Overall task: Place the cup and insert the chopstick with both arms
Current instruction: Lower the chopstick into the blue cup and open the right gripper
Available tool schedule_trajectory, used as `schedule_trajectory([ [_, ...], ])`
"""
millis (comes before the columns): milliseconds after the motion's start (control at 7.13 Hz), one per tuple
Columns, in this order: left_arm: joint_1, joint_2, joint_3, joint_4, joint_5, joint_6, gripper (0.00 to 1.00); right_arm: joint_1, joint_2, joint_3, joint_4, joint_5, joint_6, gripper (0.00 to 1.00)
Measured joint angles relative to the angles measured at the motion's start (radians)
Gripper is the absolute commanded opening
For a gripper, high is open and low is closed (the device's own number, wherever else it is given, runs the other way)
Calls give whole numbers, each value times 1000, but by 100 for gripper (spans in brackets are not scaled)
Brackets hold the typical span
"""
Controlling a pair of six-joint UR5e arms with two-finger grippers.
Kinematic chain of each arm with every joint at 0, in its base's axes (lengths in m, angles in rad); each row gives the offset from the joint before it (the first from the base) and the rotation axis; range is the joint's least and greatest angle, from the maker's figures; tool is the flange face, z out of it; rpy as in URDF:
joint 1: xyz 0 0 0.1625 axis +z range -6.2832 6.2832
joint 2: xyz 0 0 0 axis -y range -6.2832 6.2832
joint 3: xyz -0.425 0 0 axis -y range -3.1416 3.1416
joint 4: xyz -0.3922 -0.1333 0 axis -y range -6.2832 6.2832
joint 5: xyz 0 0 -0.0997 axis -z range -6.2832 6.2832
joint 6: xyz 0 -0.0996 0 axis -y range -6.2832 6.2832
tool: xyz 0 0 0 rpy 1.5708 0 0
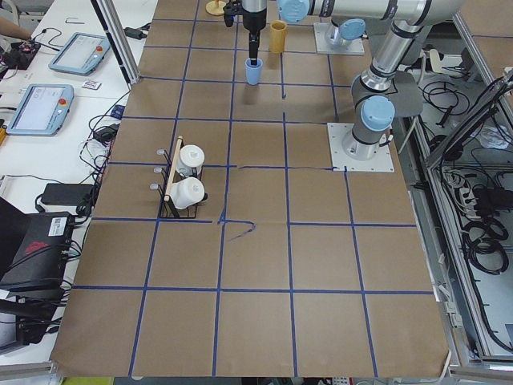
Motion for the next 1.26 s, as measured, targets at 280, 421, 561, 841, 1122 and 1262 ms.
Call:
schedule_trajectory([
  [280,0,0,0,0,-1,0,100,1,-11,1,27,-19,-1,19],
  [421,0,0,0,0,-1,0,100,3,-15,1,33,-21,-1,19],
  [561,0,0,0,0,-1,0,100,4,-16,1,36,-20,-2,20],
  [841,0,0,0,0,-1,0,100,5,-16,2,37,-19,-3,20],
  [1122,0,0,1,0,-2,0,100,4,-15,4,33,-18,-7,22],
  [1262,-1,0,2,0,-2,0,100,3,-15,5,33,-17,-9,39],
])
